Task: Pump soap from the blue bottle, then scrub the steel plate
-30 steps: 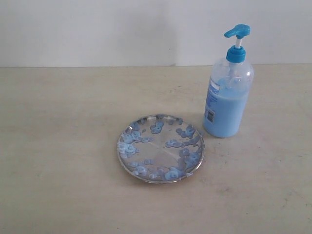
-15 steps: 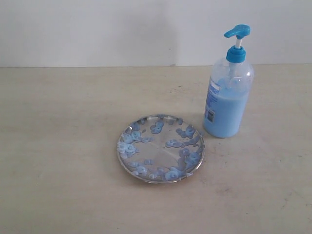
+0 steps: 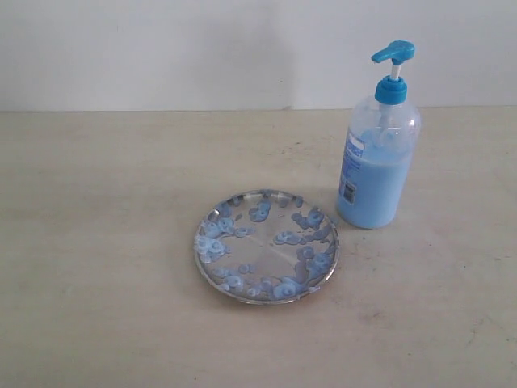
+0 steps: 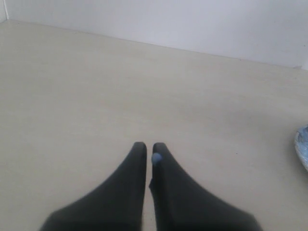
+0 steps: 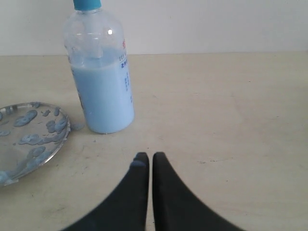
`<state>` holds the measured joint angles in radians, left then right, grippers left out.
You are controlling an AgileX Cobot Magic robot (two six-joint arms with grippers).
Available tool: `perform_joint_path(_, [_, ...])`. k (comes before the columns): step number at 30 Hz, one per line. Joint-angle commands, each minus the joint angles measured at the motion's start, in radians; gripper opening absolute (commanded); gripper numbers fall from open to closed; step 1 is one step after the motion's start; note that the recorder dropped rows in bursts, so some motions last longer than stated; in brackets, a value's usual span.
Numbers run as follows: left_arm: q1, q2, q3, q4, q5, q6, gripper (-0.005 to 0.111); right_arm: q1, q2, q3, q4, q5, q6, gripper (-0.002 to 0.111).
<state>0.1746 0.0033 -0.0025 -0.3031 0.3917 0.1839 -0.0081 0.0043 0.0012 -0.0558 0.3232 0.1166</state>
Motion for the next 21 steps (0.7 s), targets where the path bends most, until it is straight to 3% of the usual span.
perform_joint_path(1, [-0.03, -0.003, 0.002, 0.004, 0.0, -0.004, 0.004, -0.002, -0.004, -0.001, -0.002, -0.001, -0.001, 0.0])
perform_joint_path(7, [-0.101, -0.003, 0.002, 0.004, 0.0, -0.004, 0.004, -0.002, -0.004, -0.001, -0.002, -0.001, -0.001, 0.0])
perform_joint_path(21, [-0.103, -0.003, 0.002, 0.004, 0.0, -0.004, 0.004, -0.002, -0.004, -0.001, -0.002, -0.001, -0.001, 0.0])
